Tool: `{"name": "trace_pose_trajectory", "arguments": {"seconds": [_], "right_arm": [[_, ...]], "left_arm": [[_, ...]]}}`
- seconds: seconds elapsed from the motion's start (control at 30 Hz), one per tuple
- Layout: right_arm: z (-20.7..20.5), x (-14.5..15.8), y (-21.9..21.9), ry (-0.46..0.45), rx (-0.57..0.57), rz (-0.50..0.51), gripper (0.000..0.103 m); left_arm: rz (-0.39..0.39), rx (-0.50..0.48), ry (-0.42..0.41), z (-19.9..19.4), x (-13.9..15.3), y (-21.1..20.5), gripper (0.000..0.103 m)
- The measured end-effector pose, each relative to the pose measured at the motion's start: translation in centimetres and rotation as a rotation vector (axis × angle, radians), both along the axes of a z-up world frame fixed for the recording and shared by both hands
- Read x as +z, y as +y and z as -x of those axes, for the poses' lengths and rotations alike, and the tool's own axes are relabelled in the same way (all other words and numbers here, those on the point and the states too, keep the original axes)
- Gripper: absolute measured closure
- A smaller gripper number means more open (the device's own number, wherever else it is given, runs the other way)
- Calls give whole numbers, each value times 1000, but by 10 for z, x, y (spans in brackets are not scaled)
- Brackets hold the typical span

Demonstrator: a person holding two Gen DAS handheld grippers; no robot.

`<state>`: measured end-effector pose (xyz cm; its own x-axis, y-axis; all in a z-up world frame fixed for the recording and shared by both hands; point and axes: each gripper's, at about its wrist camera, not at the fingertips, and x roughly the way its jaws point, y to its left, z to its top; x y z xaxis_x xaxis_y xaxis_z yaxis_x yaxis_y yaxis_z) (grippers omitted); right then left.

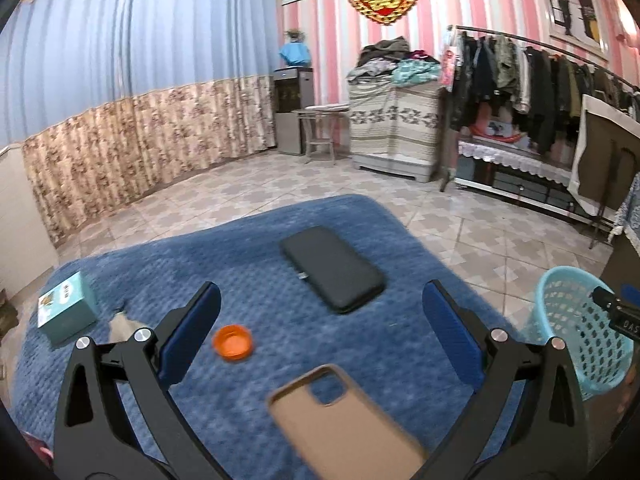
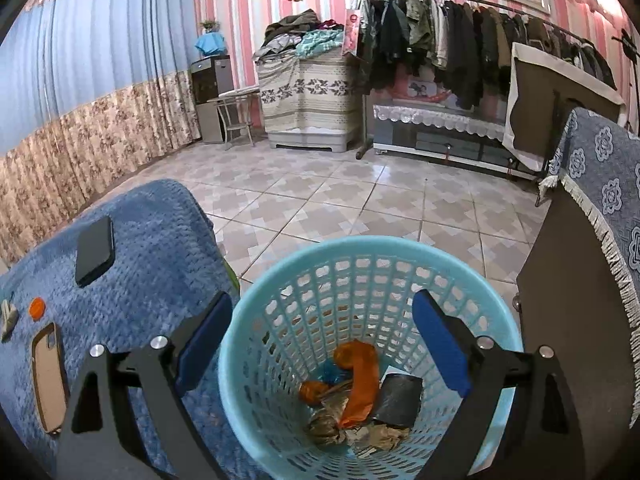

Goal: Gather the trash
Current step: 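Move both tools back over the bed toward the remaining items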

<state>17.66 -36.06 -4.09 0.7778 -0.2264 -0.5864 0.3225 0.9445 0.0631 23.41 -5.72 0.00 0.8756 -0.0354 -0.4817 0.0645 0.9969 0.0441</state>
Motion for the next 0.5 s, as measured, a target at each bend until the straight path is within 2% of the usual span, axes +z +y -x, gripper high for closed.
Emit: {"name": "trace_pose_trajectory", "arguments": {"seconds": [0.5], "right_arm": [[-11,-4,49,12,85,37,13]], "left_arm": [[11,138,10,11,-11,96,6]]}}
